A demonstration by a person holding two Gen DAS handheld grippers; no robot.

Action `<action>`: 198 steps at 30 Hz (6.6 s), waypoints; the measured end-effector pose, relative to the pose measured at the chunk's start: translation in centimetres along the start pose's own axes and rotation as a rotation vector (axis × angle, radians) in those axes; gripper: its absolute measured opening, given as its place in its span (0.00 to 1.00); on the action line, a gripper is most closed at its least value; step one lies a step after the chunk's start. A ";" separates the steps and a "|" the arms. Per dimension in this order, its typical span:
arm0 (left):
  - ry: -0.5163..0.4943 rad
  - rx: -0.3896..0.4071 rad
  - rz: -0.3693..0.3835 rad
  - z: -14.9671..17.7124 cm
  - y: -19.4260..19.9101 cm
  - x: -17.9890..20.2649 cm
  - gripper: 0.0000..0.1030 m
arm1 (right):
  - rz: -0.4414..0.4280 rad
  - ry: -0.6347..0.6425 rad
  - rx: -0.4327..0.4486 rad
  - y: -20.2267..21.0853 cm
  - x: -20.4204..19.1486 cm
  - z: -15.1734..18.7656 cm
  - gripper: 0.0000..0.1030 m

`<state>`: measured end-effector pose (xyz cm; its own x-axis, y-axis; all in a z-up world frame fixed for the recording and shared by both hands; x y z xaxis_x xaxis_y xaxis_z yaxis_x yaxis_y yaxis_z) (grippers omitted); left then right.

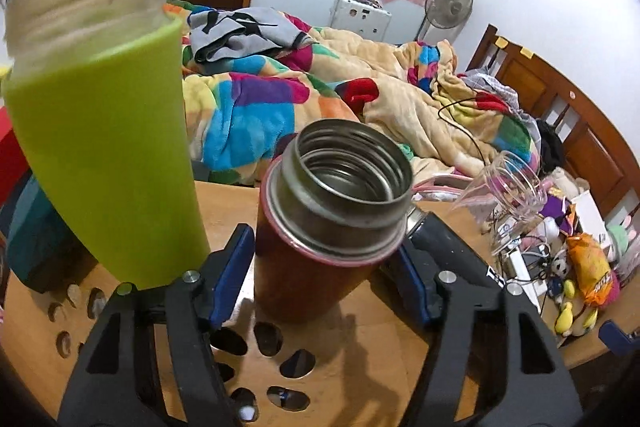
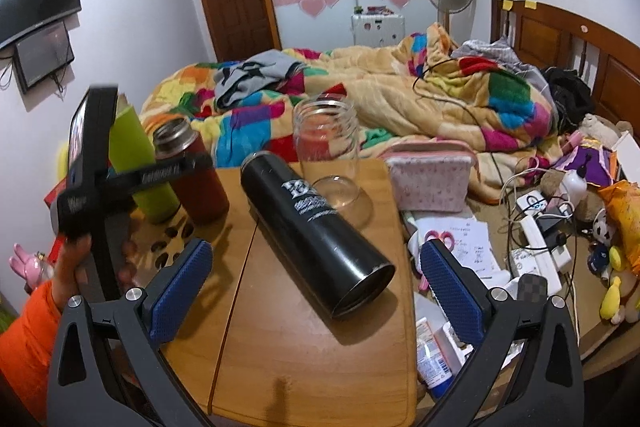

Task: Flip cup upside down

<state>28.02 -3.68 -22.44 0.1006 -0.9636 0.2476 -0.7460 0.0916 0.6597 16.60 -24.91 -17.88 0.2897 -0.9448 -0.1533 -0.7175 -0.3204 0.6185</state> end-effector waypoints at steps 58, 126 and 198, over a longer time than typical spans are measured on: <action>0.183 -0.245 0.244 9.8 7.9 -4.7 0.70 | -0.421 0.340 -0.139 -6.1 -18.0 8.7 0.57; -0.038 -0.126 0.242 5.4 12.0 -3.8 0.22 | -0.320 0.259 -0.065 -3.0 -18.3 3.0 0.57; -0.275 0.424 0.038 -2.0 30.5 1.3 1.00 | -0.106 0.105 0.259 12.1 -11.3 -8.0 1.00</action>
<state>6.70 -1.62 -0.53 -0.0659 -0.9973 0.0323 -0.9533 0.0725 0.2931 9.66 -17.56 -2.51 0.4261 -0.8970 -0.1173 -0.8137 -0.4367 0.3835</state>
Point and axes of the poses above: each gripper's, at about its wrist camera, not at the fingertips, and y roughly against the way its jaws point, x to its right, z to its underside, the point moved 10 cm from there along -y, roughly the way its jaws point, and after that the axes turned 2 degrees about x, right-handed, at the moved point
